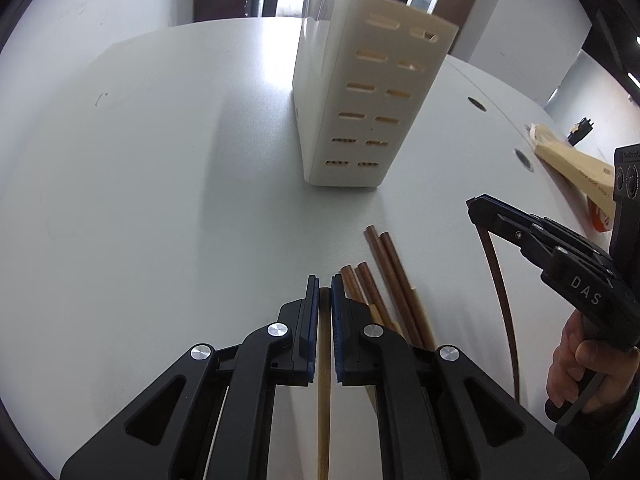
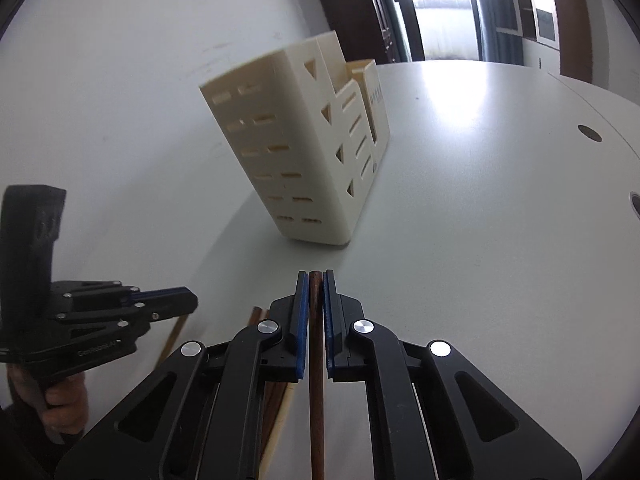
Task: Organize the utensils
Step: 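Lift the light chopstick with the left gripper while the right lifts the dark one, then carry both held chopsticks over the cream holder and lower them into its slots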
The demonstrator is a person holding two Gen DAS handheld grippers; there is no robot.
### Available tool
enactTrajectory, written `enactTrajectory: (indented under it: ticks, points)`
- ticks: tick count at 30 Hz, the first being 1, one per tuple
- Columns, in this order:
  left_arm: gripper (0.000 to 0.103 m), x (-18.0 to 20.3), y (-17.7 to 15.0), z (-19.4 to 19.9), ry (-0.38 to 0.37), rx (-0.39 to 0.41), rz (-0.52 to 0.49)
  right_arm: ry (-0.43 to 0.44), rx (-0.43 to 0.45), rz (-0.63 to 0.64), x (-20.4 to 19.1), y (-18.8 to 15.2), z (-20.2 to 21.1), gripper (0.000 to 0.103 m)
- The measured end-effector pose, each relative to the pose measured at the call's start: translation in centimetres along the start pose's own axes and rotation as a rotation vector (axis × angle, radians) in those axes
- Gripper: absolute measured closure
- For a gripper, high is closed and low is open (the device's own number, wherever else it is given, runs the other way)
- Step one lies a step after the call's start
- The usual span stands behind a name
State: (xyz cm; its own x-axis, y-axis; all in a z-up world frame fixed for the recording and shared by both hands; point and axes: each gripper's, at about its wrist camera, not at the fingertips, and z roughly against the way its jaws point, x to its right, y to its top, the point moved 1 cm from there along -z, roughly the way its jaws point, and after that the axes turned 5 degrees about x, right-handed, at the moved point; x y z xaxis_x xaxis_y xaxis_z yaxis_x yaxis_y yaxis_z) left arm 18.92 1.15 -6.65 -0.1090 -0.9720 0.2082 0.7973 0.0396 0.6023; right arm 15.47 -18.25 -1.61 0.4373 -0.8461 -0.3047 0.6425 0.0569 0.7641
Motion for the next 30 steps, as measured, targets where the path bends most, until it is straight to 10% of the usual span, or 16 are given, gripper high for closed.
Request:
enactTrajectory:
  ticks: [14, 30]
  points:
    - [0.097, 2.4, 3.3, 12.5, -0.133, 0.215, -0.008, 0.143, 0.332, 0.102, -4.8, 6.6, 12.7, 0.096]
    - [0.097, 3.8, 13.9, 19.7, -0.11, 0.371, -0.044, 0.216, 0.474, 0.189, -6.3, 17.7, 11.5, 0.096]
